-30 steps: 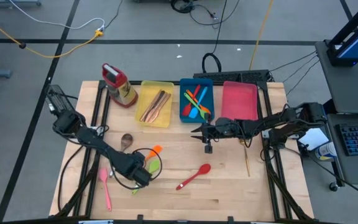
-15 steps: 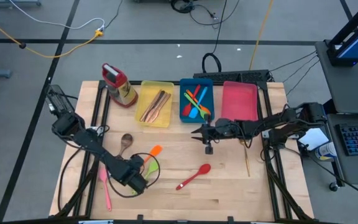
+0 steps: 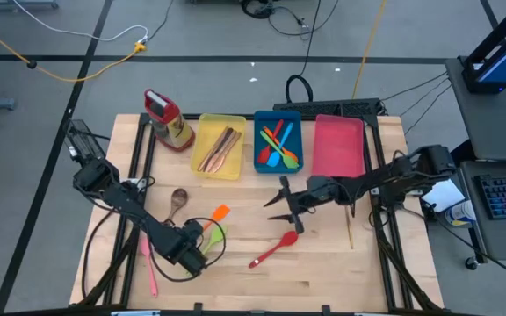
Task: Pick & Place Kitchen Items
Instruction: Put the orange spatula into the blue bin
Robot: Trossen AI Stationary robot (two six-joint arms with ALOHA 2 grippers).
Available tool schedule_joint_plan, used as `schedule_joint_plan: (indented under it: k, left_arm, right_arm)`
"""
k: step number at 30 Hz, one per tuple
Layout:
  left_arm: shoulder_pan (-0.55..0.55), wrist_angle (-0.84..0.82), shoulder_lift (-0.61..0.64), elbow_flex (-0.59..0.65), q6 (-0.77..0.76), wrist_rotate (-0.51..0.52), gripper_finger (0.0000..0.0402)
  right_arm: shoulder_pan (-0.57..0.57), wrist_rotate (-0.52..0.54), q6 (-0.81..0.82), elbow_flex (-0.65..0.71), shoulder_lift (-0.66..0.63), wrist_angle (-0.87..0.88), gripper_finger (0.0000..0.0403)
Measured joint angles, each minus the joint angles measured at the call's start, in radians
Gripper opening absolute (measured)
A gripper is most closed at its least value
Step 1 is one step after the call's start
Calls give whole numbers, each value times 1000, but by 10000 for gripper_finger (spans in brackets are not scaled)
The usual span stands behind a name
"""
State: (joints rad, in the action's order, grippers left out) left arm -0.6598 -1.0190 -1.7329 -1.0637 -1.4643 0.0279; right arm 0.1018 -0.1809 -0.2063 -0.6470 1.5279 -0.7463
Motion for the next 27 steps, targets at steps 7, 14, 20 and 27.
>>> schedule_joint_plan:
  k: [7,14,20,27]
  left_arm:
    - [1,42,0,32,3,5,42]
    - [1,176,7,108,4,2,42]
    - [0,186,5,109,43,30,42]
    - [-1,187,3,111,55,51,42]
  right_arm:
    - [5,-3,3,-2,170,-265,187]
    - [-5,-3,24,-116,345,-295,187]
    - [-6,-4,26,-226,459,-242,187]
    - [-24,22,-71,-241,466,-232,187]
